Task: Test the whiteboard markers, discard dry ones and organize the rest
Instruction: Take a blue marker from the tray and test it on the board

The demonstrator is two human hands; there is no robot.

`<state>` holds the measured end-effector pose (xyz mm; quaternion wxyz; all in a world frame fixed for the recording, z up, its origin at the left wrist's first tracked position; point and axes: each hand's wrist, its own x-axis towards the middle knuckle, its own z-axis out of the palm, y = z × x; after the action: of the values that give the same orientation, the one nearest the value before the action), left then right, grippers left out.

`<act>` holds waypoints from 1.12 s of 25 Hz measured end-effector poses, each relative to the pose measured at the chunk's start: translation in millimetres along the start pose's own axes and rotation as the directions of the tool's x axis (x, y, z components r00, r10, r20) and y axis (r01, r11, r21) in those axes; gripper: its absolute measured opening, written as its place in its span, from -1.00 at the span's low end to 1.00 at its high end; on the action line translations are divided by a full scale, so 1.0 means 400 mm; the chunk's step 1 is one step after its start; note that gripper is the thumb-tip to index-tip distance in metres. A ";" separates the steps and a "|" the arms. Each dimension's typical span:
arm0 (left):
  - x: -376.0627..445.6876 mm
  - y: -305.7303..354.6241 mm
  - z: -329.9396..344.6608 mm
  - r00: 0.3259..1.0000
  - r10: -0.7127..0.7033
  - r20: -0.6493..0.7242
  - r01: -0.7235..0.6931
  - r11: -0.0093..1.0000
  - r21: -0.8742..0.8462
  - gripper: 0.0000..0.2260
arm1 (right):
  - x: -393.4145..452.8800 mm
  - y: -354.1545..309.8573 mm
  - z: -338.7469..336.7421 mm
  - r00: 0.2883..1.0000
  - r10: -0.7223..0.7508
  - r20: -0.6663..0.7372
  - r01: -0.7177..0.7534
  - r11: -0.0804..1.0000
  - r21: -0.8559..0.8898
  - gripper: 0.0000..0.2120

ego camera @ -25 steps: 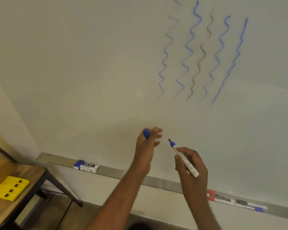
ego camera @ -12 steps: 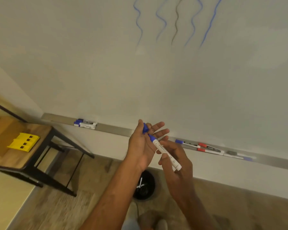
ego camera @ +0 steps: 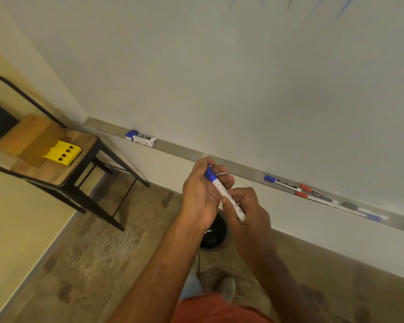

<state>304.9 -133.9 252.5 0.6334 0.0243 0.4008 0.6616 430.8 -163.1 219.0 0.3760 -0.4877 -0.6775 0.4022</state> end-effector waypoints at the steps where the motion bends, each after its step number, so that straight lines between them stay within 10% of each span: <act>1: -0.001 -0.008 -0.004 0.999 0.044 -0.022 -0.043 0.998 0.038 -0.79 | -0.002 0.002 0.006 1.000 0.019 0.020 -0.019 1.000 -0.020 -0.86; 10: 0.008 -0.077 -0.018 0.974 0.212 -0.083 -0.190 0.958 0.217 -0.74 | -0.015 -0.001 0.035 0.994 0.107 0.026 -0.110 0.984 0.138 -0.92; 23: 0.184 -0.189 -0.256 0.936 0.130 -0.328 0.053 0.867 0.496 -0.80 | 0.016 0.207 0.088 0.901 0.377 0.216 -0.382 0.924 -0.019 -0.92; 28: 0.327 -0.278 -0.435 0.938 0.105 -0.329 0.222 0.546 0.808 -0.74 | 0.012 0.351 0.173 0.743 0.598 0.300 -0.614 0.788 -0.051 -0.90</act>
<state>276.2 -122.1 10.1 0.4879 0.1945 0.7698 0.3627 417.4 -142.6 64.4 0.1298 -0.6043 -0.5207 0.5889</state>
